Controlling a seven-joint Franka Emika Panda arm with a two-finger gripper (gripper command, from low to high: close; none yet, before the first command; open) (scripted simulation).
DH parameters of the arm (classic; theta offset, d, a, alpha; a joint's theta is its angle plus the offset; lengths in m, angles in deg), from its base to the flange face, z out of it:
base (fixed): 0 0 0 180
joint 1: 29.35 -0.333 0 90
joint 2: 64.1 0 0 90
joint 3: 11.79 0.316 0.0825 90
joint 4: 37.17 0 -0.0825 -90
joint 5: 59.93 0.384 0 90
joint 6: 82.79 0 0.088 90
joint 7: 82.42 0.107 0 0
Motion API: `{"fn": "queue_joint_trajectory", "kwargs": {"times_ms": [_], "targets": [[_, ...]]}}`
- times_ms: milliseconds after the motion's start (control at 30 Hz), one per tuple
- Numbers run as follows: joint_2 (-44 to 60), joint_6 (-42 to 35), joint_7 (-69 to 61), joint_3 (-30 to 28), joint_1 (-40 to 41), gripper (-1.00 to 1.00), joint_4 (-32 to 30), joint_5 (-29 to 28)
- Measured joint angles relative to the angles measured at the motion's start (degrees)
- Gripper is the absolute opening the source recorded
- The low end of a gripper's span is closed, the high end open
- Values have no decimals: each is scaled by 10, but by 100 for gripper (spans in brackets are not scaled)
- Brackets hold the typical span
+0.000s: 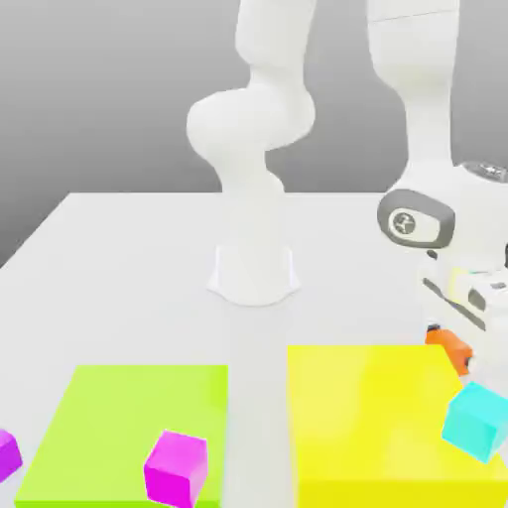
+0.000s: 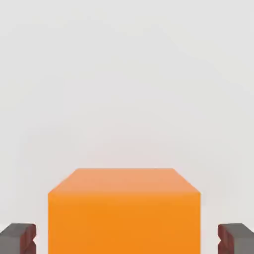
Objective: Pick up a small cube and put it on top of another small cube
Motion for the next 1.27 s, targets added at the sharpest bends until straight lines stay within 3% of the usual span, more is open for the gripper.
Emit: {"fn": "queue_joint_trajectory", "kwargs": {"times_ms": [167, 367, 600, 1000, 1133, 1167, 1267], "targets": [[-2, -3, 0, 1, 1, -100, 0, 0], [-115, -93, -56, 46, 29, -100, -21, 74], [-151, -183, -42, -13, 156, -100, 95, 187], [-134, -339, 83, -153, 429, -100, 219, 141], [-77, -284, 81, -153, 432, -100, 208, 140], [-61, -267, 78, -151, 434, 100, 205, 144], [-61, -267, 78, -151, 434, 100, 205, 144]]}}
